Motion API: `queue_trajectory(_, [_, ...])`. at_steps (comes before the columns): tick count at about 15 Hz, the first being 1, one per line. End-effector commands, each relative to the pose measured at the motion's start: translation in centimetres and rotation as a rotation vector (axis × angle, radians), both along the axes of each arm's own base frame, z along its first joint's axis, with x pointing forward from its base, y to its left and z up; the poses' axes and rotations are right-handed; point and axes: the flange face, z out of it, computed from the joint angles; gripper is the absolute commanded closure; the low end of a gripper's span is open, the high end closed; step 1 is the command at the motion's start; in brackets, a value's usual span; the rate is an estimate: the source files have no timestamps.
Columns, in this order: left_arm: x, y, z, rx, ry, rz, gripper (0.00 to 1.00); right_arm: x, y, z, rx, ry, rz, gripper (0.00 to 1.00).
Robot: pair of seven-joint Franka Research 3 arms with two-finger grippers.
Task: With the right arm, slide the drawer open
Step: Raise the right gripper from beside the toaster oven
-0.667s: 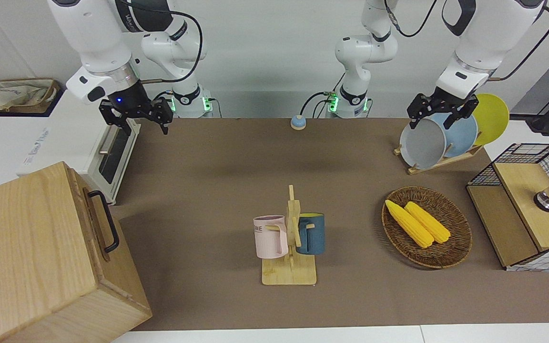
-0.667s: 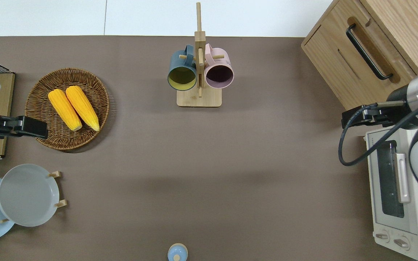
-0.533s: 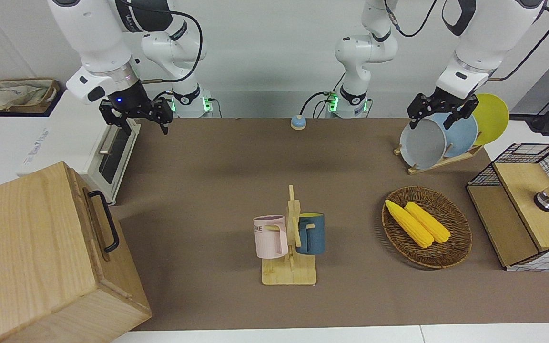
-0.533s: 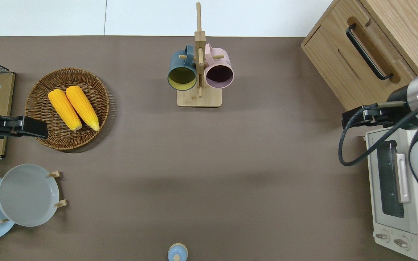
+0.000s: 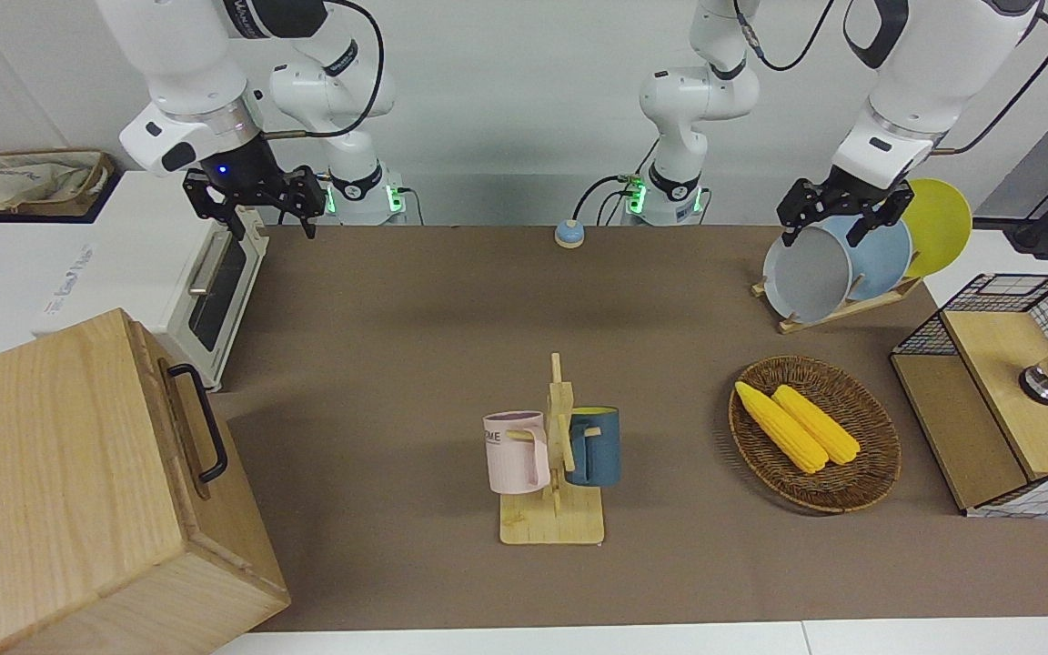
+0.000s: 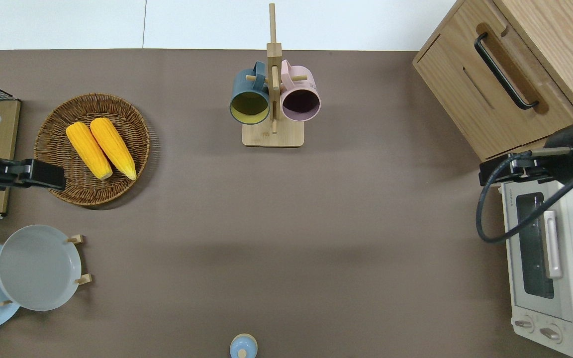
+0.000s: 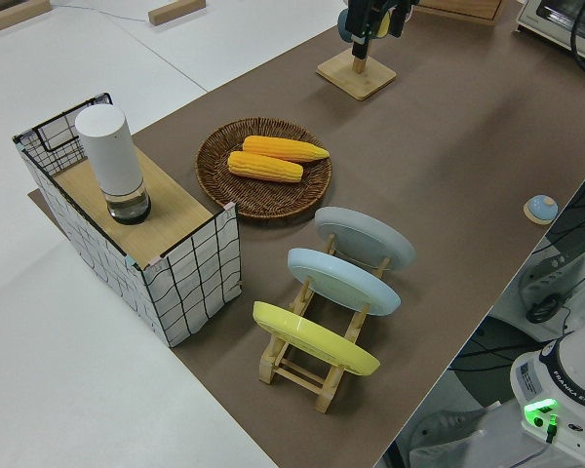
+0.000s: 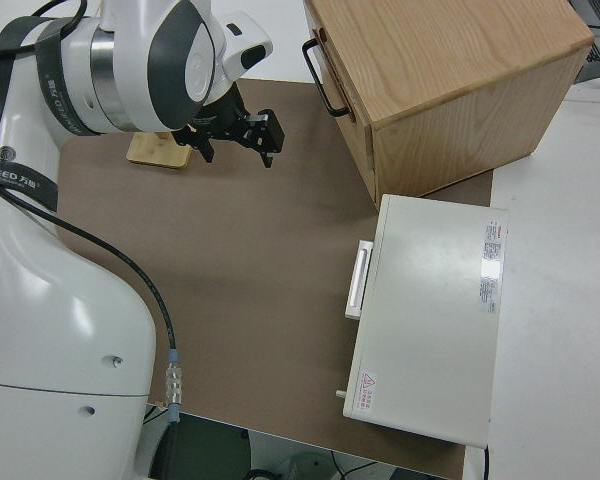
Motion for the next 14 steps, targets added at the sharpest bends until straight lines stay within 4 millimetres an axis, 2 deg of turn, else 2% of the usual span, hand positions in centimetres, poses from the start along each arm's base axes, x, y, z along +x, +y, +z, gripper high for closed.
queue_trajectory(1, [0.2, 0.1, 0.3, 0.016, 0.006, -0.012, 0.01, -0.9, -0.2, 0.9, -0.015, -0.006, -0.013, 0.019])
queue_trajectory(5, [0.2, 0.1, 0.4, 0.016, 0.005, -0.012, 0.01, -0.2, -0.1, 1.2, -0.061, -0.047, 0.0, 0.019])
queue_trajectory(8, [0.2, 0.1, 0.4, 0.016, 0.005, -0.012, 0.01, 0.4, 3.0, 1.3, -0.199, -0.113, 0.077, 0.019])
queue_trajectory(10, [0.2, 0.1, 0.4, 0.016, 0.005, -0.012, 0.01, 1.1, 5.3, 0.4, -0.3, -0.141, 0.134, 0.019])
queue_trajectory(12, [0.2, 0.1, 0.4, 0.016, 0.005, -0.012, 0.01, 1.7, 6.0, -0.5, -0.381, -0.146, 0.164, 0.019])
queue_trajectory(14, [0.2, 0.1, 0.4, 0.016, 0.005, -0.012, 0.01, 2.1, 8.0, -1.6, -0.456, -0.181, 0.224, 0.019])
